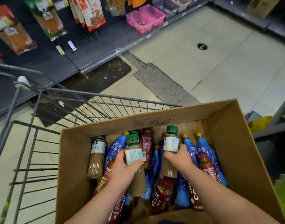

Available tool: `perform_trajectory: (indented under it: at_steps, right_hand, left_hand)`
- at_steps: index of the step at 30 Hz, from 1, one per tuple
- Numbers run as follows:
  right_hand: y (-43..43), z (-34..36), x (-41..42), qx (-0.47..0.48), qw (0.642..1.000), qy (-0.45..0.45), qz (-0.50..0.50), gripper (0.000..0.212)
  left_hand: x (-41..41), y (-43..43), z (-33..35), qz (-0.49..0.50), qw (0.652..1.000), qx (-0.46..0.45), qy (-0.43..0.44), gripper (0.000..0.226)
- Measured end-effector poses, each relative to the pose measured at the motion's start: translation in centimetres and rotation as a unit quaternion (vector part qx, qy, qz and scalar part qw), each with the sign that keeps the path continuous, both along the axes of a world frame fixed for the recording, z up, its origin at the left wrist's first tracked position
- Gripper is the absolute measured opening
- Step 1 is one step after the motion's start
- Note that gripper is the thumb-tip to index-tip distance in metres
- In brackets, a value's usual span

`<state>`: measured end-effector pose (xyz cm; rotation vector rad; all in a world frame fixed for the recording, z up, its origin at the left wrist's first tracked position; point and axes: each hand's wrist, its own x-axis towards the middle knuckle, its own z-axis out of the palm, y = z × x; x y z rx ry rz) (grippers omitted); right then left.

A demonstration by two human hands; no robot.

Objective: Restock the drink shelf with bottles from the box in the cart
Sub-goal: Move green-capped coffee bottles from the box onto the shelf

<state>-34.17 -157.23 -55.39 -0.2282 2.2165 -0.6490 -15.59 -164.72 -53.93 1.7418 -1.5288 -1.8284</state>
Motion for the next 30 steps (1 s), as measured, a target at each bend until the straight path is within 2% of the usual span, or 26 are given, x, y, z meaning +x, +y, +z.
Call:
perform_trajectory:
  at_steps: [5, 9, 13, 18, 21, 30]
  right_hand:
    - [2.2, 5.1, 0.6, -0.075, 0.996, 0.016, -0.048, 0.052]
    - [4.4, 9.1, 1.2, -0.098, 0.993, 0.034, -0.054, 0.054]
    - [7.0, 12.1, 2.1, -0.123, 0.986, 0.067, -0.09, 0.054]
    - [11.3, 14.2, 2.7, -0.152, 0.973, 0.086, -0.151, 0.057]
    - [14.5, 15.5, 2.9, -0.161, 0.963, 0.099, -0.194, 0.057]
    - [28.7, 18.5, 5.3, -0.206, 0.92, 0.153, -0.297, 0.048]
  left_hand:
    - [-1.1, 0.4, 3.1, -0.044, 0.998, -0.027, 0.023, 0.06]
    - [-2.5, 0.9, 5.8, -0.081, 0.993, -0.064, 0.05, 0.039]
    - [-4.3, 2.3, 8.1, -0.121, 0.986, -0.085, 0.08, 0.044]
    - [-6.6, 5.6, 10.0, -0.194, 0.971, -0.087, 0.108, 0.036]
    - [-7.5, 8.1, 11.3, -0.224, 0.962, -0.098, 0.124, 0.04]
    - [-9.9, 19.5, 15.0, -0.34, 0.915, -0.11, 0.187, 0.031]
